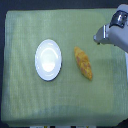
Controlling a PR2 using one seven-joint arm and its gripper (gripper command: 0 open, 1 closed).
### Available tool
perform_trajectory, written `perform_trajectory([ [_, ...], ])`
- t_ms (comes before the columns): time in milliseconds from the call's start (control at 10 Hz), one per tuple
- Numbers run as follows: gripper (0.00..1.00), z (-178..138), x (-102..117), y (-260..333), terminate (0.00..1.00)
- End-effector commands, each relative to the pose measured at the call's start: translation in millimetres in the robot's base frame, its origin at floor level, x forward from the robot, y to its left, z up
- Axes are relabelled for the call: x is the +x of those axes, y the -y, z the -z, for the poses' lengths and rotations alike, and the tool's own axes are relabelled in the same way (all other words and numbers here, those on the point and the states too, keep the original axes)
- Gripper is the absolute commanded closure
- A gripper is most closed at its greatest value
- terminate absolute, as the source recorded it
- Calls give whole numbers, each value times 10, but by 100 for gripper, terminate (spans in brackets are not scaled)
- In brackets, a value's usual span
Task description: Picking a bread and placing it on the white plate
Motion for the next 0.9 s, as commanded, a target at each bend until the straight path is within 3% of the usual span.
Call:
perform_trajectory([
  [0, 0, 6, 6, -25, 0],
  [800, 0, 451, 55, -729, 0],
])
